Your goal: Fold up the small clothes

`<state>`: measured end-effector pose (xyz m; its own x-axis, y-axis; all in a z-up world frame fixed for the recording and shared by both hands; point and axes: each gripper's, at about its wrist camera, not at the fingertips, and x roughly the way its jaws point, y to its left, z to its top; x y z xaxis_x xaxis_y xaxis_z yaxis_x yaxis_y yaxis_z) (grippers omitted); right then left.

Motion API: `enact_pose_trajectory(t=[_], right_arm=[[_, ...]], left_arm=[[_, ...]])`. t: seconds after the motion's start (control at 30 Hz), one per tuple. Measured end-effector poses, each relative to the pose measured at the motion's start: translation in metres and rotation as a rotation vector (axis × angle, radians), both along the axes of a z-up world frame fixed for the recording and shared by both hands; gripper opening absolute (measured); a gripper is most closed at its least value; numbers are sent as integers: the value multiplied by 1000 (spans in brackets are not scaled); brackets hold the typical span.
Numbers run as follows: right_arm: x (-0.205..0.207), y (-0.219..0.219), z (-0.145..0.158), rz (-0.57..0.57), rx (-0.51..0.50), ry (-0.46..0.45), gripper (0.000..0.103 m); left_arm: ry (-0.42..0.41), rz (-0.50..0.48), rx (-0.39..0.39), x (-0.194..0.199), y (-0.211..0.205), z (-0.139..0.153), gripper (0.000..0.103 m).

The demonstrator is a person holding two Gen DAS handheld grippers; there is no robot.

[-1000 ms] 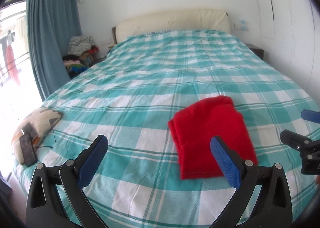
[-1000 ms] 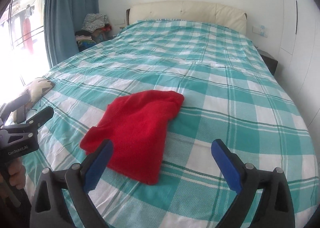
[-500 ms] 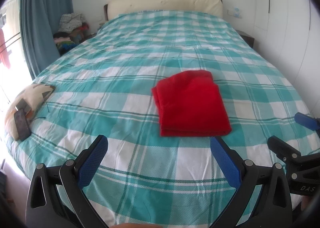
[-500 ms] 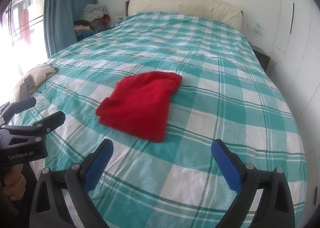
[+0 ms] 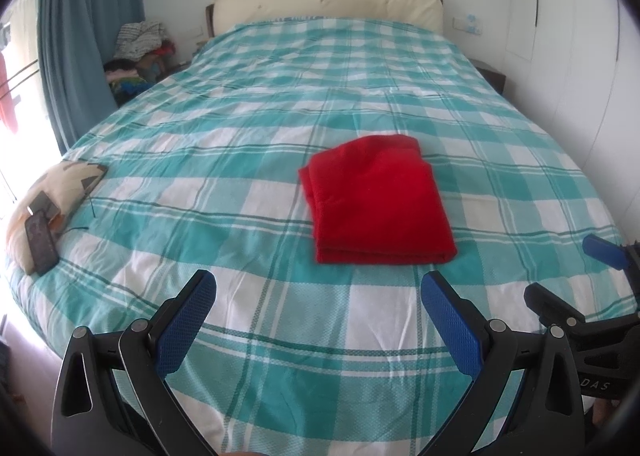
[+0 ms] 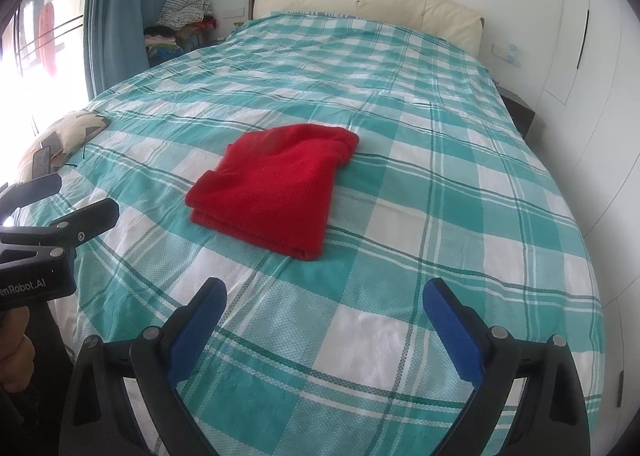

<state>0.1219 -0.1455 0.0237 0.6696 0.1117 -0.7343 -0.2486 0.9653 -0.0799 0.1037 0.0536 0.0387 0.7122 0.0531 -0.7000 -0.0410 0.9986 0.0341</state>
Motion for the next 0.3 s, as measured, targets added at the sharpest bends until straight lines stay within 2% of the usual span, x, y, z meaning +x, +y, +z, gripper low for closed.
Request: enact_pose_trajectory(t=[0.13, 0.3], right_arm=[[0, -1, -1, 1, 3, 2, 98], [-2, 0, 0, 4, 12, -4, 98]], left_arm=[[-8, -29, -23, -5, -2, 3, 103], [-24, -33, -12, -10, -7, 8, 103]])
